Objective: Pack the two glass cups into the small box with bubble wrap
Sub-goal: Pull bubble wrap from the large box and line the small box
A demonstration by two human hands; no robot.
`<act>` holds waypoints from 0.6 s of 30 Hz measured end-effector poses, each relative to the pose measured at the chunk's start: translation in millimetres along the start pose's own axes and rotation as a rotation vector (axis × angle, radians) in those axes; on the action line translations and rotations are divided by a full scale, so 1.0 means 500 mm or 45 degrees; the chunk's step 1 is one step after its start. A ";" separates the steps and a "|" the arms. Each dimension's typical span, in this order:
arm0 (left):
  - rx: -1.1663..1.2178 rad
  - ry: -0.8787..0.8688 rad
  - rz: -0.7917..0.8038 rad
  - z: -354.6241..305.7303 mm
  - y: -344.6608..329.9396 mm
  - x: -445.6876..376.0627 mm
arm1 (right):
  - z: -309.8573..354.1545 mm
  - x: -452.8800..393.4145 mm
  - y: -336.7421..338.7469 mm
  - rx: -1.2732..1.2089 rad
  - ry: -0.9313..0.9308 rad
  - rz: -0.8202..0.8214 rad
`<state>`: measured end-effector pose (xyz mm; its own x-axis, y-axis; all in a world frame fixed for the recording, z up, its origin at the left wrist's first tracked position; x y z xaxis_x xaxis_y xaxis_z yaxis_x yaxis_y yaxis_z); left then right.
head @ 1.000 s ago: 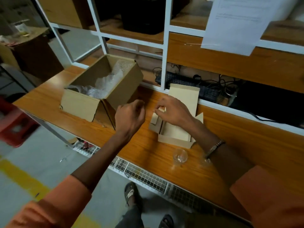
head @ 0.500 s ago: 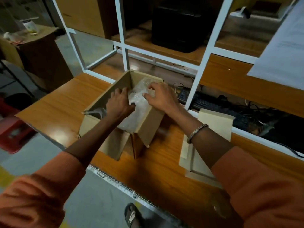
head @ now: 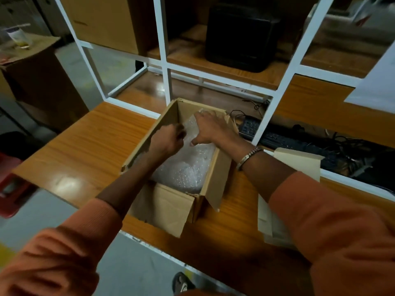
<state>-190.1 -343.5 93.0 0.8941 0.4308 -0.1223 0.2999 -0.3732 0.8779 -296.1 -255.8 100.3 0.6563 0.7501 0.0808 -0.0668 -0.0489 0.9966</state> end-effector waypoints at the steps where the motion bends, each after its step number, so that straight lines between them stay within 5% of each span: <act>1: 0.152 -0.038 0.017 -0.019 0.013 -0.006 | -0.006 0.000 0.005 -0.055 0.003 0.007; 7: 0.378 -0.258 -0.097 -0.135 0.114 -0.019 | -0.089 0.056 0.122 -0.651 0.080 -0.009; 14: 0.025 -0.209 -0.311 -0.218 0.153 -0.008 | -0.276 0.210 0.245 -1.125 -0.042 -0.209; 18: 0.380 -0.168 -0.208 -0.297 0.113 0.025 | -0.377 0.314 0.236 -1.278 -0.145 -0.268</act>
<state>-211.3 -237.0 210.1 0.8557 0.4020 -0.3258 0.5089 -0.5400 0.6703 -342.4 -19.5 227.0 0.7913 0.6101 -0.0401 -0.5045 0.6887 0.5208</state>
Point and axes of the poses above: each hand's wrist, its own x-axis away from the middle knuckle, its own y-axis out of the back of the hand, z = x × y, the point moved 8 cm from there along -x, towards the middle knuckle, and after that the axes turned 1 degree about z, right-handed, at the moved point
